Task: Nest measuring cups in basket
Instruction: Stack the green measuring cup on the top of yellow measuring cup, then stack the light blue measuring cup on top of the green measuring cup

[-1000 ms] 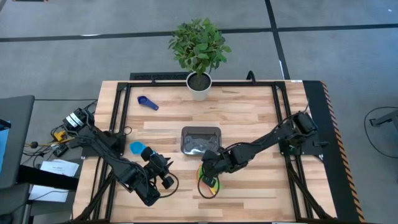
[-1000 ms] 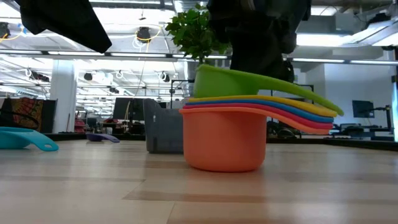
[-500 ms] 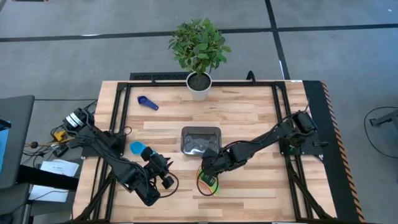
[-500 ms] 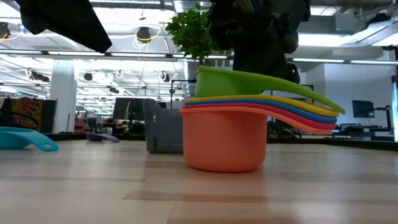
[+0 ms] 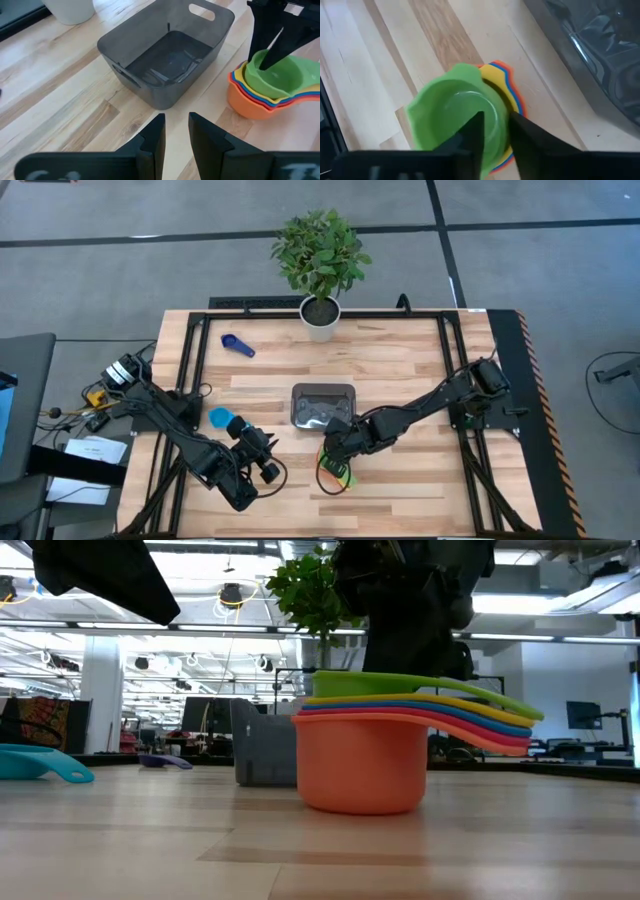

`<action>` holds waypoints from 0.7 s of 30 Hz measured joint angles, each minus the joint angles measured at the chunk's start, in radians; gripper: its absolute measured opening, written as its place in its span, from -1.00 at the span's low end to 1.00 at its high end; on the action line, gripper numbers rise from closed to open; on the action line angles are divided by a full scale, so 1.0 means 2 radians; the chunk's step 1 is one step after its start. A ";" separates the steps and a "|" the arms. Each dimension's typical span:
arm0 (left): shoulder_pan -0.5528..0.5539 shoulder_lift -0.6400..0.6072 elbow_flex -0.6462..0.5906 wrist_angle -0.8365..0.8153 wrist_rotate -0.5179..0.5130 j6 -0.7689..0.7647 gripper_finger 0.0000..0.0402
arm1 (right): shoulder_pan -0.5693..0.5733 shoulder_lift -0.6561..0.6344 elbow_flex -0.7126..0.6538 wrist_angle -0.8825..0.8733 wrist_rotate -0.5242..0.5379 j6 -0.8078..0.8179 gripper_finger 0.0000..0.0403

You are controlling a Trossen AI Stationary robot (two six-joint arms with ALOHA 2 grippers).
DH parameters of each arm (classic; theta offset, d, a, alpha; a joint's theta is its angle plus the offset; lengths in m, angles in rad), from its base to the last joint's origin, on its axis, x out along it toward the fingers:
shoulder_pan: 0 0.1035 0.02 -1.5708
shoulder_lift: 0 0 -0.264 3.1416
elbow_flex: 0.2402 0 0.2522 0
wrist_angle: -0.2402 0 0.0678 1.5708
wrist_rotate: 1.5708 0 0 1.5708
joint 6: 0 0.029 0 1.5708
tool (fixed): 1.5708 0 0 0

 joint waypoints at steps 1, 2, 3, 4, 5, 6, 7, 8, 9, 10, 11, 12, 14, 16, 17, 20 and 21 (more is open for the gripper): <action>0.000 0.000 0.000 0.000 0.000 0.000 -0.63 | 0.000 0.000 0.000 0.000 0.000 0.000 -0.34; 0.000 0.000 0.000 0.000 0.000 0.000 -0.63 | 0.000 0.000 0.000 0.000 0.000 0.000 -0.27; 0.000 0.000 0.000 0.000 0.000 0.001 -0.63 | 0.000 0.000 0.000 0.000 0.000 0.000 -0.19; 0.000 0.000 0.000 0.000 0.000 0.002 -0.63 | 0.000 0.000 0.000 0.000 0.000 0.000 -0.11; 0.000 0.000 0.000 -0.001 0.000 0.002 -0.63 | 0.001 0.000 0.000 0.000 0.000 0.000 -0.03; 0.000 0.000 0.000 -0.001 0.000 0.002 -0.63 | 0.001 0.000 0.000 0.000 0.000 0.000 0.05; 0.000 0.000 0.000 -0.002 0.000 0.002 -0.63 | 0.003 0.000 0.000 0.000 0.000 0.000 0.12; 0.000 0.000 0.000 -0.002 0.001 0.002 -0.63 | 0.005 -0.002 0.000 -0.001 0.000 0.000 0.18; 0.000 0.000 0.000 -0.002 0.001 0.002 -0.63 | 0.007 -0.006 0.000 -0.004 0.000 0.000 0.23; 0.000 0.000 0.000 -0.002 0.001 0.002 -0.63 | 0.010 -0.010 -0.001 -0.005 0.001 -0.002 0.27; 0.000 0.000 0.000 -0.003 0.001 0.002 -0.63 | 0.012 -0.011 0.000 0.000 0.002 -0.005 0.30; 0.000 0.000 0.000 -0.003 0.001 0.002 -0.63 | 0.014 -0.013 0.000 0.004 0.002 -0.008 0.32; 0.000 0.000 0.000 -0.003 0.001 0.002 -0.63 | 0.019 -0.022 -0.001 -0.008 0.003 -0.009 0.34; 0.000 0.000 0.000 -0.003 0.001 0.002 -0.63 | 0.023 -0.032 0.000 0.000 0.006 -0.010 0.34; 0.000 0.000 0.000 -0.003 0.001 0.002 -0.63 | 0.025 -0.037 0.000 -0.003 0.011 -0.012 0.34; 0.000 0.000 0.000 -0.003 0.001 0.002 -0.63 | 0.031 -0.049 0.000 -0.017 0.032 -0.013 0.34; 0.000 0.000 0.000 -0.003 0.001 0.002 -0.63 | 0.031 -0.051 0.000 -0.023 0.039 -0.014 0.34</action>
